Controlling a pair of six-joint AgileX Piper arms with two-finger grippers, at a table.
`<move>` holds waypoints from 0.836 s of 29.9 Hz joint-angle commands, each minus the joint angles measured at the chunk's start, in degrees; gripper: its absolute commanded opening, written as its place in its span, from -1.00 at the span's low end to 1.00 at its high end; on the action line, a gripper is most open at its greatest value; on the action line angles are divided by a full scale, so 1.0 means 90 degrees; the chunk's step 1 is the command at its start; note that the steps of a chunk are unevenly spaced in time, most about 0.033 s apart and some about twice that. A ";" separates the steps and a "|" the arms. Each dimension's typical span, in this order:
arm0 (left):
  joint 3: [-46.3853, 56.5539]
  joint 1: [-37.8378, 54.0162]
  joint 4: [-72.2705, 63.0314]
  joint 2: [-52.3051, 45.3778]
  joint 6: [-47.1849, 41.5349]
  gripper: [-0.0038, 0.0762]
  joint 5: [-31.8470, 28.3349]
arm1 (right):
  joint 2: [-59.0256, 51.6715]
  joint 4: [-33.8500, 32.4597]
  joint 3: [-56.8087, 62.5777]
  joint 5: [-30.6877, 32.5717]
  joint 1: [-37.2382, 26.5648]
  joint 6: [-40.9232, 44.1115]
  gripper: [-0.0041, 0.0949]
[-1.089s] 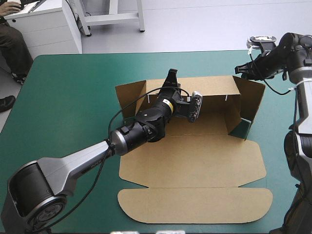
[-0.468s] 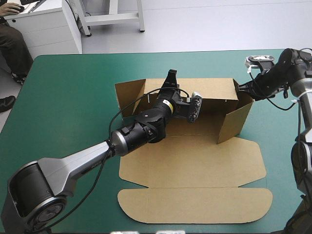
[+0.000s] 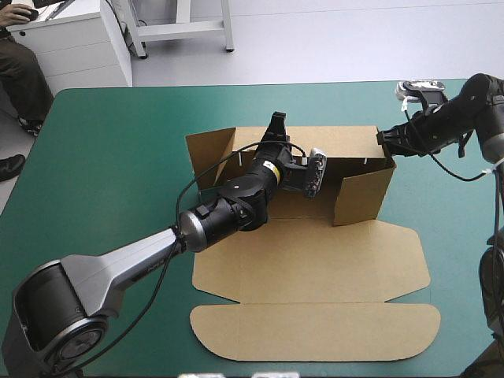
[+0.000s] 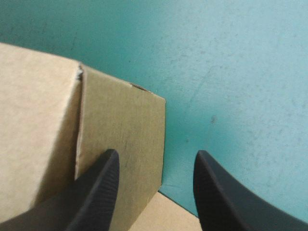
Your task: Fold the box
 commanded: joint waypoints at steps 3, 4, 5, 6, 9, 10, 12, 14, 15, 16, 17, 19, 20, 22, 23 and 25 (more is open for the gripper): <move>-0.0085 -0.0029 -0.0048 -0.0241 -0.0053 -0.93 -0.0028 | -0.0655 -0.0109 0.0277 0.0116 -0.0016 -0.0161 -0.02; -0.0085 -0.0029 -0.0048 -0.0241 -0.0053 -0.93 -0.0028 | -0.0689 -0.0109 0.0383 0.0116 -0.0016 -0.0214 -0.02; -0.0085 -0.0029 -0.0048 -0.0241 -0.0053 -0.93 -0.0028 | -0.0704 -0.0093 0.0478 0.0116 -0.0016 -0.0271 -0.02; -0.0085 -0.0029 -0.0048 -0.0241 -0.0053 -0.93 -0.0042 | -0.0712 -0.0062 0.0605 0.0116 -0.0016 -0.0361 -0.02; -0.0085 -0.0029 -0.0048 -0.0241 -0.0053 -0.93 -0.0067 | -0.0712 0.0219 0.0879 0.0116 -0.0016 -0.0524 -0.02; -0.0085 -0.0029 -0.0048 -0.0241 -0.0053 -0.93 -0.0067 | -0.0719 0.0276 0.0950 0.0116 -0.0016 -0.0583 -0.02; -0.0085 -0.0029 -0.0048 -0.0241 -0.0053 -0.93 -0.0053 | -0.0728 0.0409 0.1081 0.0116 -0.0016 -0.0650 -0.02; -0.0085 -0.0029 -0.0048 -0.0241 0.0007 -0.93 -0.0039 | -0.0763 0.0439 0.1172 0.0116 -0.0016 -0.0682 -0.02; -0.0085 -0.0029 -0.0048 -0.0241 0.0066 -0.93 -0.0028 | -0.0802 0.0439 0.1223 0.0116 -0.0016 -0.0705 -0.02; -0.0085 -0.0029 -0.0048 -0.0241 0.0066 -0.93 -0.0028 | -0.0843 0.0425 0.1271 0.0116 -0.0016 -0.0709 -0.02; -0.0085 -0.0029 -0.0048 -0.0241 0.0066 -0.93 -0.0028 | -0.0887 0.0413 0.1334 0.0116 -0.0016 -0.0729 -0.02; -0.0085 -0.0029 -0.0048 -0.0241 0.0066 -0.93 -0.0028 | -0.1000 0.0397 0.1495 0.0116 -0.0016 -0.0938 -0.02; -0.0085 -0.0029 -0.0048 -0.0241 0.0066 -0.93 -0.0028 | -0.1043 0.0387 0.1567 0.0116 -0.0016 -0.1020 -0.02; -0.0085 -0.0029 -0.0048 -0.0241 0.0066 -0.93 -0.0053 | -0.1123 0.0398 0.1670 0.0116 -0.0016 -0.1248 -0.02; -0.0085 -0.0029 -0.0048 -0.0241 0.0066 -0.93 -0.0053 | -0.1156 0.0411 0.1703 0.0116 -0.0004 -0.1390 -0.02; -0.0085 -0.0029 -0.0048 -0.0241 0.0066 -0.93 -0.0053 | -0.1167 0.0521 0.1713 0.0116 -0.0004 -0.1669 -0.02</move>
